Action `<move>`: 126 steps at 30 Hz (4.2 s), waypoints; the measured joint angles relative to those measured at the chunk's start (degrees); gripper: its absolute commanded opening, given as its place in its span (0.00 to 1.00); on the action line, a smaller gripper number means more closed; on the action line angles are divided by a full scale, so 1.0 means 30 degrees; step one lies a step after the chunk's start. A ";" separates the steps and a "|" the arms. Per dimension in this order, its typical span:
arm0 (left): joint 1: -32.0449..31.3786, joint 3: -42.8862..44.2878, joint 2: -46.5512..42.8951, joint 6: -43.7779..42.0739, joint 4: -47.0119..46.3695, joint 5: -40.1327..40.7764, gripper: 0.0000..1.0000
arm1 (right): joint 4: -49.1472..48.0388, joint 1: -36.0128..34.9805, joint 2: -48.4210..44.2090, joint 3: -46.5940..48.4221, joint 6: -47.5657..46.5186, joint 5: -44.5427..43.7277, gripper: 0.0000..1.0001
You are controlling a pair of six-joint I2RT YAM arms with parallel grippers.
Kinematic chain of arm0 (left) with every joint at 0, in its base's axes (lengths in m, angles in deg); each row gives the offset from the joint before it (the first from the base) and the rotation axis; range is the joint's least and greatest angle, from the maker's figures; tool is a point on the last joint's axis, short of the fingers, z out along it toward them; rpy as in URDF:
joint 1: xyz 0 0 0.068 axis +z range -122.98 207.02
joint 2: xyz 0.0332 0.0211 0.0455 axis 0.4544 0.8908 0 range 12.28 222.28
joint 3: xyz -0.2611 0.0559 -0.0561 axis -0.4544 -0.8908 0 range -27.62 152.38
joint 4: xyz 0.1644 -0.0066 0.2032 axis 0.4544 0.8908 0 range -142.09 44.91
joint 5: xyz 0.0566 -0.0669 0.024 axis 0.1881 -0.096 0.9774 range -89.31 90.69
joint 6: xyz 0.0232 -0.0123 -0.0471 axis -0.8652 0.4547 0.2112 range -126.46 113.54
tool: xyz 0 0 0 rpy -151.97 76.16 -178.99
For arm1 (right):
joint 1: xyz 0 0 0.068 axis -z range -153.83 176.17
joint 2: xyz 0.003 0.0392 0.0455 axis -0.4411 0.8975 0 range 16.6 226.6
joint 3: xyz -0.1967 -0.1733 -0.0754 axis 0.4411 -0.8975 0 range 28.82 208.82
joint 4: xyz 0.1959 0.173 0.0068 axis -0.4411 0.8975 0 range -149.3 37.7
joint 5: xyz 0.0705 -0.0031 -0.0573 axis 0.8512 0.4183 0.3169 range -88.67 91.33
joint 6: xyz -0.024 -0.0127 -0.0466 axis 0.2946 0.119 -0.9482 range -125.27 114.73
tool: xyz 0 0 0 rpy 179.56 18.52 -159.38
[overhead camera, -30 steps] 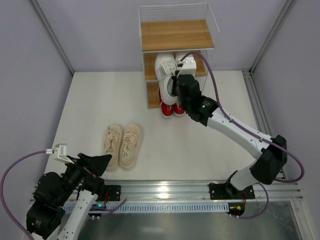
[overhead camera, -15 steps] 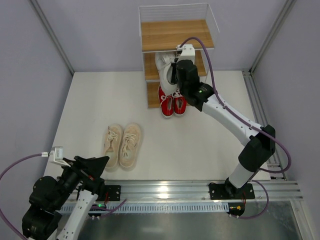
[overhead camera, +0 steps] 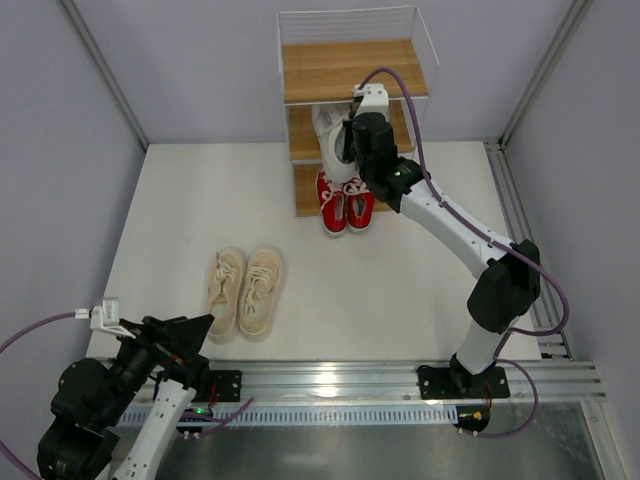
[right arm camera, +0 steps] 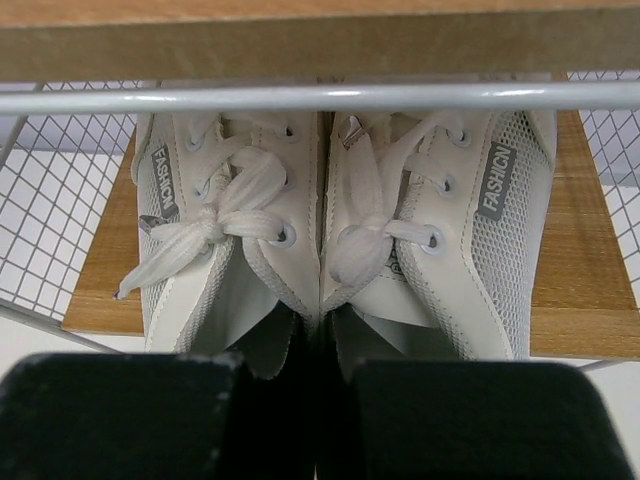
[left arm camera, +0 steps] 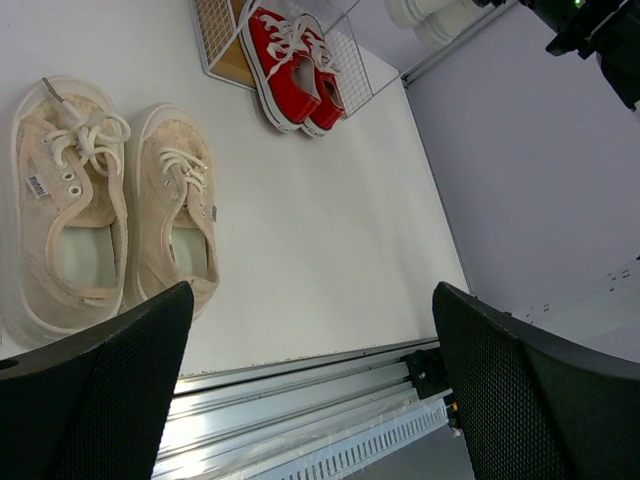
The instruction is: Place and organize the shoes onto the shoe shelf
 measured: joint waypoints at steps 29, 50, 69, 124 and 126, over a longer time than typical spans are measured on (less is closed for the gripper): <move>0.0000 0.0656 0.0000 -0.0080 0.0233 0.0248 1.00 | -0.3468 0.0109 -0.0503 -0.0962 -0.0219 -0.0335 0.54; 0.0000 0.0663 0.0000 -0.0073 0.0226 0.0255 1.00 | -0.7096 -0.1086 -0.7038 -0.6768 -0.0240 -0.0707 0.55; 0.0000 0.0787 0.0000 0.0015 0.0364 0.0670 0.99 | -0.3432 -1.3697 -0.4313 -1.1526 0.5996 -0.2317 0.76; 0.0000 0.0860 0.0000 -0.0270 0.1676 0.2076 1.00 | -0.1559 -1.3100 -0.3461 -1.6706 0.9930 -0.1523 0.85; 0.0000 0.0860 0.0000 -0.0219 0.1647 0.2047 1.00 | -0.3920 -1.3143 -0.4459 -1.9016 0.8874 -0.1020 0.87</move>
